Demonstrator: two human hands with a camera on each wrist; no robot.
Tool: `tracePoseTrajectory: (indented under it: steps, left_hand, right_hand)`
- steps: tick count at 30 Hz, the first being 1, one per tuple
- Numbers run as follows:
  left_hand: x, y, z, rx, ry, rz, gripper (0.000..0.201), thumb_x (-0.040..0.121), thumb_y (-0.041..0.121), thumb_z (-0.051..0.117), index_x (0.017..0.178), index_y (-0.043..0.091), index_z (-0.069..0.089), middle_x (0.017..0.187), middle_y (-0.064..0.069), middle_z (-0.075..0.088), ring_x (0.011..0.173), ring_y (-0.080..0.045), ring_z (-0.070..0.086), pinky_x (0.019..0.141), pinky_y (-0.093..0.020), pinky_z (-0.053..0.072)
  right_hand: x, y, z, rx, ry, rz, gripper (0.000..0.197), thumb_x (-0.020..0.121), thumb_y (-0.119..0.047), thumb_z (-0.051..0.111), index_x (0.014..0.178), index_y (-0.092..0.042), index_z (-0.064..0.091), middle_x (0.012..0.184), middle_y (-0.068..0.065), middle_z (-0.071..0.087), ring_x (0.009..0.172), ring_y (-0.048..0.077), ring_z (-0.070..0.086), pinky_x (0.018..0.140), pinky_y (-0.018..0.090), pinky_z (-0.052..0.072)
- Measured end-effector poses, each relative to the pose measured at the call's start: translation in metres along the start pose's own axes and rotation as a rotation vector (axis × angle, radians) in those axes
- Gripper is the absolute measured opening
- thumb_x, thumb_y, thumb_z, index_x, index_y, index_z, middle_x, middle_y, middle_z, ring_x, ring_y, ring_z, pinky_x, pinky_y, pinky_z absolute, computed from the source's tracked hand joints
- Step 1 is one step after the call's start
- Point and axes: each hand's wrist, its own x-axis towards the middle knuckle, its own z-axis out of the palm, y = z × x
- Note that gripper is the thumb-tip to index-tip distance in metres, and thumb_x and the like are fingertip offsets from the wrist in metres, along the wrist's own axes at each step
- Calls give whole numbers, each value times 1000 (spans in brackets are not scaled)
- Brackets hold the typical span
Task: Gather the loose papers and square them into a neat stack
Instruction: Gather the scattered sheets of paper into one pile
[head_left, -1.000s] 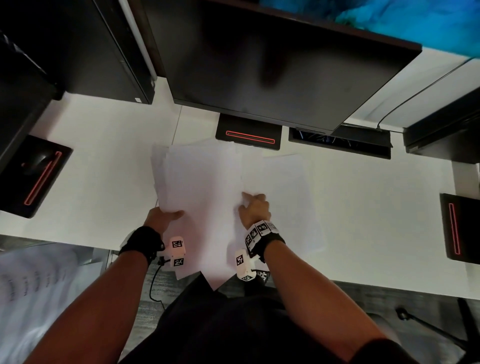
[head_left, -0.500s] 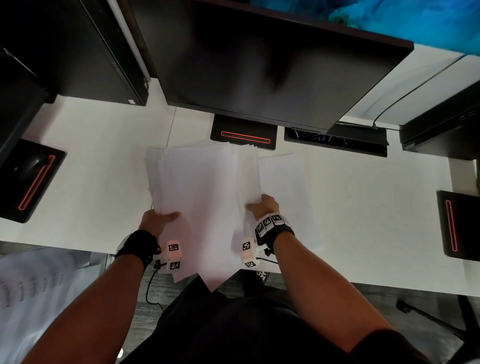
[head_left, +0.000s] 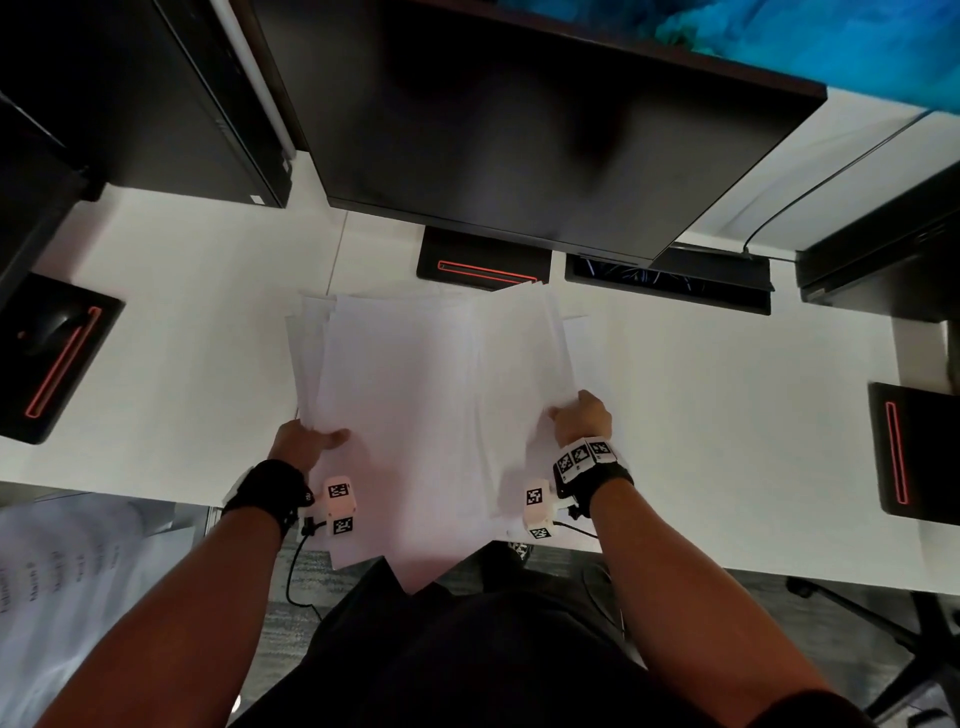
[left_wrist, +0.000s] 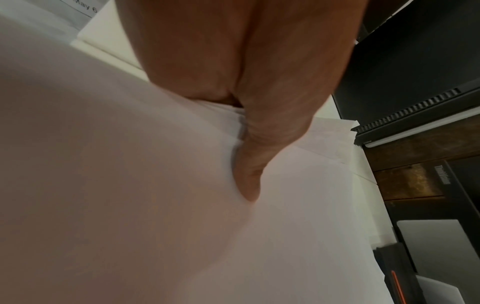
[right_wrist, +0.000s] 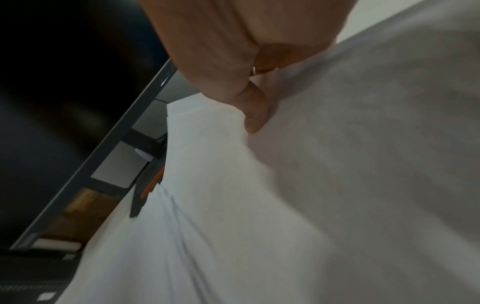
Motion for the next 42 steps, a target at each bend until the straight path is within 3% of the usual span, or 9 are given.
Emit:
tracePoseTrajectory:
  steps: [4,13,17,21,26,31,35,39,42]
  left_hand:
    - [-28,24,5,64,2,5,70,61,14,96,121,-6,66,112,-22,73,103,-40,71,100,-56,55]
    - [-19,14,6,29,7,-27,72,49,21,97,113,5,70,110,-21,75,105,-41,71,99,-58,55]
    - [-48,37,15,-37,-38,-51,45,68,1,89,110,3,72,109,-21,74,99,-35,70,100,-55,54]
    - [-44,32,14,-58,-49,-45,68,50,22,100,111,5,76,105,-15,79,99,-35,75,95,-51,58]
    - [-60,44,20,-60,-42,-13,47,69,4,91,111,4,71,105,-18,73,95,-32,70,89,-39,54]
    - [-63,45,22,-78,-54,-17,38,72,1,88,106,3,72,96,-16,74,82,-28,70,91,-44,56]
    - [-64,46,23,-91,-61,-3,43,76,-2,84,116,-4,69,106,-20,71,88,-30,68,89,-41,53]
    - [-66,47,25,-77,-59,6,43,80,-3,81,120,-8,68,109,-20,69,79,-26,67,79,-33,51]
    - [-67,47,25,-80,-61,-3,44,79,-4,81,121,-9,67,110,-21,69,79,-26,66,83,-35,49]
  right_hand:
    - [16,13,-23,1,97,60,31,89,-13,63,118,-4,62,123,21,67,116,39,64,83,34,48]
    - [28,30,-21,-18,64,180,86,73,-35,90,137,-4,40,141,17,45,129,42,53,103,51,48]
    - [26,35,-17,46,-66,202,71,63,-34,90,124,-12,59,128,10,66,119,34,64,106,47,49]
    - [28,37,-25,173,-91,189,52,75,-21,85,122,-9,66,124,11,69,109,32,66,92,32,52]
    - [35,36,-28,137,-85,169,48,79,-20,82,122,-6,65,124,15,68,90,28,59,83,31,49]
    - [27,34,-22,41,-18,181,68,79,-23,82,135,-7,48,136,16,38,123,41,52,96,45,49]
    - [30,36,-24,49,-68,174,72,76,-22,83,135,-7,45,140,14,48,121,38,59,100,43,50]
    - [16,51,-31,-55,-113,53,74,71,-16,86,137,-31,58,146,3,43,136,26,52,113,32,42]
    - [15,45,-34,-52,-155,56,59,81,-22,81,136,-18,61,144,7,54,128,29,58,102,34,49]
